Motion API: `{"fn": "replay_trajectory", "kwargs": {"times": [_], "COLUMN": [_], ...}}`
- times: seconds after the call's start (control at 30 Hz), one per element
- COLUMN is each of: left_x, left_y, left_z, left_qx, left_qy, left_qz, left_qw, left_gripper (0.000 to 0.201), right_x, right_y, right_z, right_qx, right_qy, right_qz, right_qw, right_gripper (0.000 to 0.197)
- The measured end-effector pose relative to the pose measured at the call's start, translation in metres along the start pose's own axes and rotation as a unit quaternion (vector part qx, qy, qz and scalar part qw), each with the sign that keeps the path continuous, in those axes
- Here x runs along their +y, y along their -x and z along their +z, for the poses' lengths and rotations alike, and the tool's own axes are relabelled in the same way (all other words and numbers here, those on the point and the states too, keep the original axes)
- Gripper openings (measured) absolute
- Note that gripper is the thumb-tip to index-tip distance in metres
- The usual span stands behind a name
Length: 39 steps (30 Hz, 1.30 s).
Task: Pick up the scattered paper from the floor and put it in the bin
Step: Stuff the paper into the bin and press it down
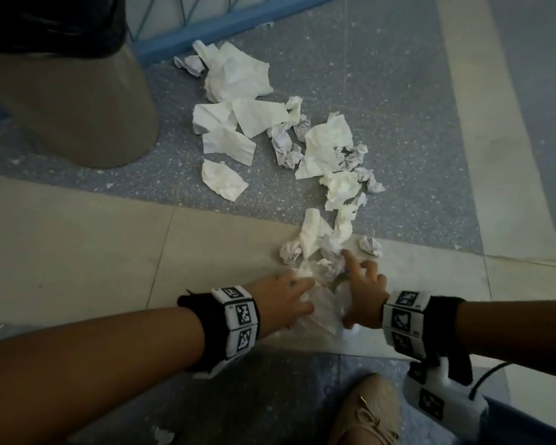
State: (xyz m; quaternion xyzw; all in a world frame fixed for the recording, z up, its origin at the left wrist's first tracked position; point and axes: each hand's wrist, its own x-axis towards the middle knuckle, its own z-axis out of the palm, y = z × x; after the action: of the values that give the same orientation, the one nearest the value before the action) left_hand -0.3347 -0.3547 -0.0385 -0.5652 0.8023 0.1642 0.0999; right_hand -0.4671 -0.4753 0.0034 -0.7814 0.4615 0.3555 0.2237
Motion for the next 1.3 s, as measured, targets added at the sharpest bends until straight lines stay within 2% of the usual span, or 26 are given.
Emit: {"fn": "replay_trajectory", "kwargs": {"times": [0.03,0.07,0.13,0.2,0.23,0.3,0.33,0.37,0.43,0.5,0.57,0.63,0.7,0.8,0.9,1.03,1.13,1.2,1.3], "left_x": [-0.008,-0.015,-0.026,-0.037,-0.042,-0.051,-0.056,-0.061,-0.070,-0.079,-0.089,-0.096,-0.101,-0.101,-0.097,-0.093,-0.081,-0.073,-0.066], "left_y": [0.002,0.003,0.009,0.013,0.018,0.032,0.038,0.044,0.058,0.072,0.083,0.092,0.093,0.083,0.067,0.059,0.068,0.078,0.096], "left_z": [0.001,-0.005,-0.018,-0.019,-0.021,-0.029,-0.032,-0.036,-0.041,-0.045,-0.045,-0.044,-0.043,-0.040,-0.032,-0.022,-0.019,-0.016,-0.008], "left_qx": [0.027,0.048,0.041,0.040,0.037,0.063,0.087,0.110,0.127,0.131,0.110,0.105,0.125,0.127,0.092,0.068,0.071,0.099,0.118], "left_qy": [0.016,0.042,0.087,0.168,0.231,0.368,0.403,0.413,0.415,0.423,0.403,0.400,0.397,0.398,0.398,0.401,0.363,0.315,0.285], "left_qz": [-0.001,-0.010,-0.041,-0.094,-0.130,-0.212,-0.237,-0.251,-0.261,-0.268,-0.278,-0.296,-0.319,-0.336,-0.332,-0.326,-0.290,-0.264,-0.237], "left_qw": [1.000,0.998,0.995,0.980,0.963,0.903,0.879,0.868,0.862,0.856,0.865,0.861,0.852,0.844,0.850,0.853,0.883,0.906,0.921], "left_gripper": [0.012,0.014,0.027,0.030,0.033,0.036,0.038,0.042,0.048,0.044,0.032,0.022,0.025,0.044,0.060,0.061,0.057,0.052,0.054], "right_x": [-0.006,-0.013,-0.026,-0.038,-0.044,-0.052,-0.055,-0.056,-0.057,-0.057,-0.058,-0.064,-0.076,-0.094,-0.103,-0.102,-0.102,-0.102,-0.100], "right_y": [-0.002,-0.006,-0.015,-0.023,-0.025,-0.027,-0.028,-0.028,-0.025,-0.021,-0.019,-0.019,-0.023,-0.033,-0.047,-0.062,-0.065,-0.061,-0.048], "right_z": [0.003,0.005,0.003,-0.007,-0.014,-0.028,-0.034,-0.040,-0.049,-0.056,-0.062,-0.065,-0.065,-0.062,-0.057,-0.049,-0.043,-0.045,-0.051], "right_qx": [0.015,0.035,0.067,0.074,0.073,0.076,0.083,0.092,0.110,0.137,0.171,0.188,0.182,0.145,0.098,0.100,0.120,0.126,0.136], "right_qy": [0.008,0.007,-0.024,-0.065,-0.069,-0.057,-0.053,-0.049,-0.022,0.029,0.088,0.146,0.200,0.224,0.162,0.136,0.127,0.132,0.168], "right_qz": [-0.030,-0.066,-0.127,-0.156,-0.162,-0.181,-0.193,-0.204,-0.232,-0.264,-0.302,-0.330,-0.329,-0.268,-0.217,-0.267,-0.311,-0.315,-0.326], "right_qw": [0.999,0.997,0.989,0.983,0.982,0.979,0.976,0.973,0.966,0.954,0.934,0.913,0.905,0.926,0.958,0.949,0.934,0.932,0.920], "right_gripper": [0.118,0.113,0.100,0.076,0.062,0.044,0.042,0.042,0.041,0.040,0.040,0.039,0.036,0.029,0.027,0.028,0.027,0.027,0.028]}}
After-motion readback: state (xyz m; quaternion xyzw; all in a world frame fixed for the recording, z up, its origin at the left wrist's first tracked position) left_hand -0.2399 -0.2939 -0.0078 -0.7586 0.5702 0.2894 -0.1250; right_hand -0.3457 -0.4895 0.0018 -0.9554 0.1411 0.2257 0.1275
